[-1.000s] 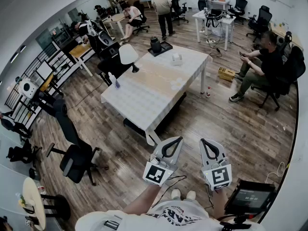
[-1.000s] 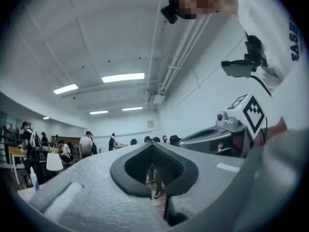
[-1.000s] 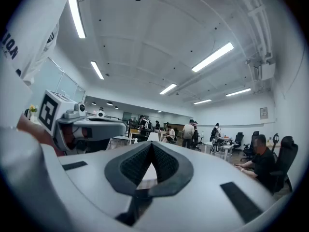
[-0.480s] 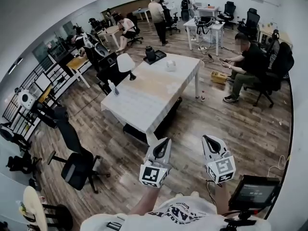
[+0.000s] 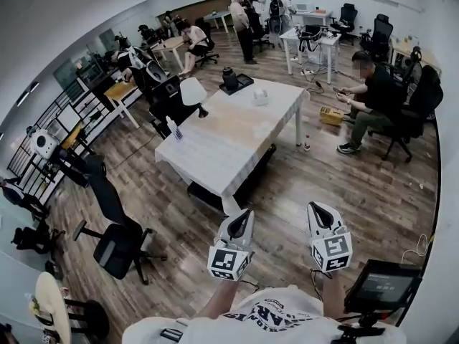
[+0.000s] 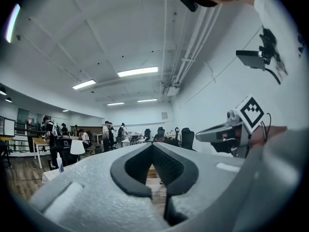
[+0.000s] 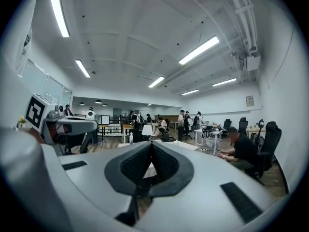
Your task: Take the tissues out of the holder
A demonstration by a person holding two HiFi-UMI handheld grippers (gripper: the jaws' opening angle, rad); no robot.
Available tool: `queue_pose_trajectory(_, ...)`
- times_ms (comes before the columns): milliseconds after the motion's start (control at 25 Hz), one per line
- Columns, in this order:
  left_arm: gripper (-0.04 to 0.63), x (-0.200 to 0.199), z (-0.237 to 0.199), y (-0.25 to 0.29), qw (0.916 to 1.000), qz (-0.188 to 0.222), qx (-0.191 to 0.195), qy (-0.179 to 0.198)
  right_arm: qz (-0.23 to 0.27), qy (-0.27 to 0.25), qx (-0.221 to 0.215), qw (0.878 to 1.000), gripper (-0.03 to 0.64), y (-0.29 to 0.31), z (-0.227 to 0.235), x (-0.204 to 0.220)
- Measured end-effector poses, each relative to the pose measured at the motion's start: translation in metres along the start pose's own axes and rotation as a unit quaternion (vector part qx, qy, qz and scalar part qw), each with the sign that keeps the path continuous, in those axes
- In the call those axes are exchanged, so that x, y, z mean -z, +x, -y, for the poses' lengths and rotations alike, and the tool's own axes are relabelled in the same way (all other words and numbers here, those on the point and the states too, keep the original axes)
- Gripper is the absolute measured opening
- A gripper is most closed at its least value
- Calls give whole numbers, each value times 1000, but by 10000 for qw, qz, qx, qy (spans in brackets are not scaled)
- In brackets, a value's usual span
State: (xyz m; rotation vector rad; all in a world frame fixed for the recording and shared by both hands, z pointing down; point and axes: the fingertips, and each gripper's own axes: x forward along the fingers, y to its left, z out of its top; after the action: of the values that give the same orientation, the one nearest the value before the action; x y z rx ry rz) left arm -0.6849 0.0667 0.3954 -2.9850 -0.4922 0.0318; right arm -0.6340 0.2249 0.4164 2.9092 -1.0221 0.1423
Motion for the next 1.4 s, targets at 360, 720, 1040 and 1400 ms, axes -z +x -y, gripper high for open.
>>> queue_pose_trajectory(360,4,36,11,28,9997,-209,123,-74,-314,103,-206,9992,8,21,22,45)
queue_pose_trajectory(720,5,106,35,108,9860,-853,1391,-333,-729,75,-164,9972,8,77,58,65)
queue_pose_trajectory(1040,5,117,-23,206,9727,-755,2191,-96,-1189,-66,-79,9928,8,166,80,60)
queue_pose_trajectory(1400,5,103,-122,278,9653,-520,2553,-177,-1248,-63,58,9921,8,287,82,26)
